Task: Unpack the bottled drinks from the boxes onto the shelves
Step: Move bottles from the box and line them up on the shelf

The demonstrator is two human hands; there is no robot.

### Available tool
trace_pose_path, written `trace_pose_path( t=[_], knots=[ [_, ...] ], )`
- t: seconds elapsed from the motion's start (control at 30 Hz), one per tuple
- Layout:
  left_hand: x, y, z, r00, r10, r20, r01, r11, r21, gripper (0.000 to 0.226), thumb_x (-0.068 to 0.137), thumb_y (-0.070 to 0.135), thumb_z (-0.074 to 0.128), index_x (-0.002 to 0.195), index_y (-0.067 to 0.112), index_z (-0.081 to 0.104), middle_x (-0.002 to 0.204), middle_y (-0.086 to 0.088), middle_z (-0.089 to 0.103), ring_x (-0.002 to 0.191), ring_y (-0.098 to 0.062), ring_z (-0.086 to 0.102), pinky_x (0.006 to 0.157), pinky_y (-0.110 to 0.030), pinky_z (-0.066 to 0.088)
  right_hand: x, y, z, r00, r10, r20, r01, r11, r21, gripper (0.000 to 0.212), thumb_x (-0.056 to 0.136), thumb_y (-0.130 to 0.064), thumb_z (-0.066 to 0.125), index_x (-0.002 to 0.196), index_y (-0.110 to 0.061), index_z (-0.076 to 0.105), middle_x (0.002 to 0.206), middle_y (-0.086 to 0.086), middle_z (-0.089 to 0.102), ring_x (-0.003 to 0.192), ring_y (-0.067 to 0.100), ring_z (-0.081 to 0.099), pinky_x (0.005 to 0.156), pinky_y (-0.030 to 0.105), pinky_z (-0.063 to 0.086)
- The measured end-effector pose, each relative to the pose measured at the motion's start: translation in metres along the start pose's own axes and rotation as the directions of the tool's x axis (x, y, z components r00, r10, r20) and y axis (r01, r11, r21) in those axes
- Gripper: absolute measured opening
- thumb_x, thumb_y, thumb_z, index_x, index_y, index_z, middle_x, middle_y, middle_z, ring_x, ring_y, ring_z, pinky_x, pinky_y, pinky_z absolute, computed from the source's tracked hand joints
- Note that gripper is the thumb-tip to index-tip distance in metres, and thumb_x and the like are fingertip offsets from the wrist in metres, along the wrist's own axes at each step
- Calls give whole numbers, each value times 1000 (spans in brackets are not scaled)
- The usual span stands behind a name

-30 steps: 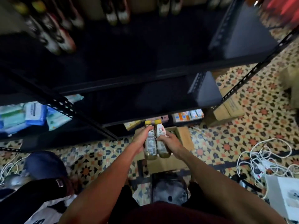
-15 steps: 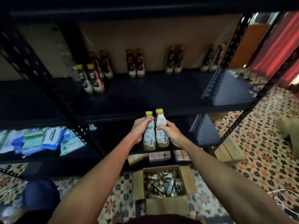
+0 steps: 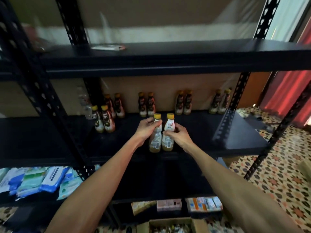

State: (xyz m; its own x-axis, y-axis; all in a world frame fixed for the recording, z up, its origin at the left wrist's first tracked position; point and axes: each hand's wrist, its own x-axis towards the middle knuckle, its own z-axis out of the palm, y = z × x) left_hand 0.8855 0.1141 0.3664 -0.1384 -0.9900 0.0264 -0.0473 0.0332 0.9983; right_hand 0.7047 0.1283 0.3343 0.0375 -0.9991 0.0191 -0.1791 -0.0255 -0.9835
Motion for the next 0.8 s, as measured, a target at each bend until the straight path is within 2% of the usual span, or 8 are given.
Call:
trace_pose_path(
  t=[0.17, 0.23, 0.33, 0.47, 0.57, 0.63, 0.73, 0.8],
  knots=[
    [24, -12, -9, 1000, -2, 1, 2, 997, 83, 27, 89, 29, 75, 115, 25, 69, 107, 3, 75, 106, -13, 69, 102, -39, 52, 25, 11, 4, 999, 37, -25, -39, 993, -107, 46, 75, -32, 87, 116, -24, 68, 104, -7, 74, 95, 9, 70, 76, 19, 53],
    [29, -19, -12, 1000, 7, 13, -8, 994, 108, 26, 88, 28, 74, 114, 26, 69, 108, 3, 75, 108, -14, 68, 103, -41, 51, 33, 18, 7, 998, 33, -44, -39, 991, -126, 50, 75, -31, 87, 120, -23, 66, 106, -5, 73, 96, 11, 70, 79, 23, 56],
    [33, -24, -14, 1000, 26, 8, -27, 993, 114, 22, 90, 23, 73, 112, 23, 68, 107, 1, 74, 108, -14, 68, 103, -41, 51, 42, 25, 9, 998, 26, -53, -33, 990, -135, 43, 76, -29, 86, 115, -24, 69, 104, -5, 74, 96, 12, 70, 90, 33, 57],
    [38, -24, -15, 999, 47, 25, -50, 989, 142, 22, 91, 17, 72, 112, 20, 67, 106, -1, 74, 105, -14, 68, 101, -38, 52, 48, 32, 8, 999, 29, -34, -34, 988, -153, 41, 76, -29, 87, 113, -27, 68, 107, -5, 73, 101, 13, 69, 94, 36, 56],
    [40, -16, -22, 995, 23, 94, -42, 979, 199, 46, 83, 17, 79, 125, 22, 61, 115, -2, 71, 110, -13, 66, 101, -36, 52, 46, 23, 6, 999, 32, 24, -28, 985, -169, 62, 74, -30, 89, 128, -25, 59, 121, -7, 66, 114, 13, 62, 84, 20, 50],
    [42, -3, -28, 992, 19, 127, -53, 962, 267, 58, 78, 15, 82, 130, 23, 58, 118, -3, 67, 112, -12, 64, 99, -32, 52, 45, 10, 2, 1000, -13, 7, 14, 981, -194, 79, 71, -36, 91, 139, -27, 52, 130, -8, 58, 120, 11, 54, 85, 16, 45],
    [49, 27, -34, 985, 38, 166, -98, 925, 367, 46, 80, 2, 76, 120, 21, 64, 114, -7, 68, 103, -10, 64, 96, -28, 52, 51, -16, -2, 993, -119, -20, 111, 965, -236, 69, 73, -40, 89, 134, -30, 58, 125, -5, 59, 115, 12, 56, 94, 26, 48],
    [53, 45, -37, 973, 16, 231, -136, 848, 513, 34, 85, 0, 71, 113, 18, 67, 107, -7, 70, 96, -9, 64, 88, -21, 51, 55, -35, -4, 991, -134, 25, 136, 941, -311, 52, 78, -35, 86, 125, -28, 64, 113, -4, 62, 104, 12, 61, 82, 21, 50]
  ],
)
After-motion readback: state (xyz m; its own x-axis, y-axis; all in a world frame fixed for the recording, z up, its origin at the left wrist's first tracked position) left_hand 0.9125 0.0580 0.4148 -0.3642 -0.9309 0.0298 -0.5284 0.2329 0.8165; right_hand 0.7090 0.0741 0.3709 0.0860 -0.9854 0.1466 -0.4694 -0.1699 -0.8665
